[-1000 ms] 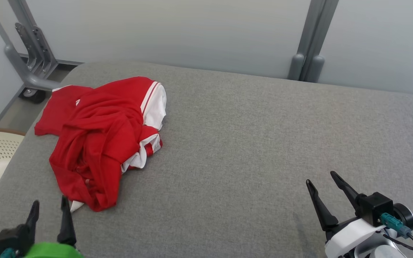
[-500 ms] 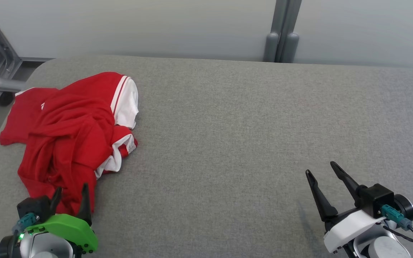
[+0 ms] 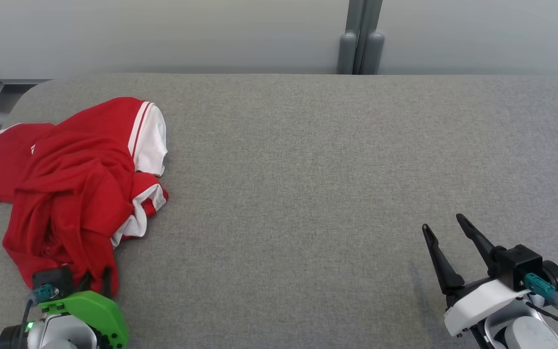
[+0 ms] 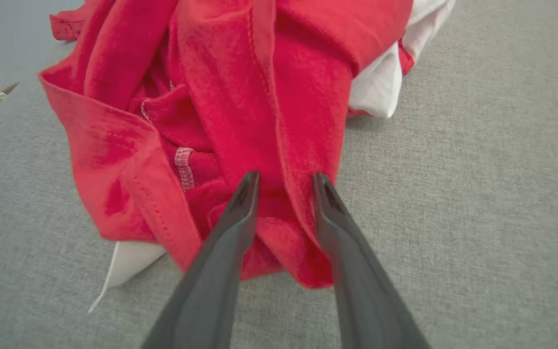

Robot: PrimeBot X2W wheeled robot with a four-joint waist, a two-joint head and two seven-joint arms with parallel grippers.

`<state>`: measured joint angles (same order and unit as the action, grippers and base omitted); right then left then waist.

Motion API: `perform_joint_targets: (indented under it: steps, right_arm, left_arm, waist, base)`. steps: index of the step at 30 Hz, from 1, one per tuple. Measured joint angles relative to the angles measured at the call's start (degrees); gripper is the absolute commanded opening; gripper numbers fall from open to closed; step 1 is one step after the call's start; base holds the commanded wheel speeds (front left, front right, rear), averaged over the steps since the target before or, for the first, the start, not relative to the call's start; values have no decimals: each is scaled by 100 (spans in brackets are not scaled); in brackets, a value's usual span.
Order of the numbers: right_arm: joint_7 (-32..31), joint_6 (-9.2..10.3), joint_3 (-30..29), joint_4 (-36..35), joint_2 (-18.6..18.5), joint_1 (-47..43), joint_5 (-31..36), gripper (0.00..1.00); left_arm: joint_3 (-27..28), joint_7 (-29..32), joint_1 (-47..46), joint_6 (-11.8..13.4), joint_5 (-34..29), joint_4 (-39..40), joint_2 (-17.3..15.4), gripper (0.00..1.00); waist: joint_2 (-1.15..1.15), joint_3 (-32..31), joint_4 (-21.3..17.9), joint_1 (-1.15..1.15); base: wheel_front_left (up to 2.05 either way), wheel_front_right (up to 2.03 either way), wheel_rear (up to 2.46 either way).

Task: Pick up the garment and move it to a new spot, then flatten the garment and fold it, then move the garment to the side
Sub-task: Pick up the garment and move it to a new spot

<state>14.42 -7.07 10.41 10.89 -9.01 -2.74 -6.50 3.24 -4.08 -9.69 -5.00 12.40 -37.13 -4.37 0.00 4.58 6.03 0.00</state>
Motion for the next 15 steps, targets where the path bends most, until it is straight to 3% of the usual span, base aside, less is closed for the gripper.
perform_joint_targets:
  steps: [9, 15]
  right_arm:
    - [0, 1, -53, 3, 27, 16, 0, 100]
    - [1, 1, -75, 2, 108, 41, -2, 100]
  left_arm:
    - [-212, -22, -310, -112, 54, -296, 20, 0]
    - [-220, -279, -745, -151, 107, -44, -32, 0]
  waist:
    - [0, -23, -37, 0]
    - [0, -45, -78, 0]
  base:
    - [0, 0, 0]
    - [0, 0, 0]
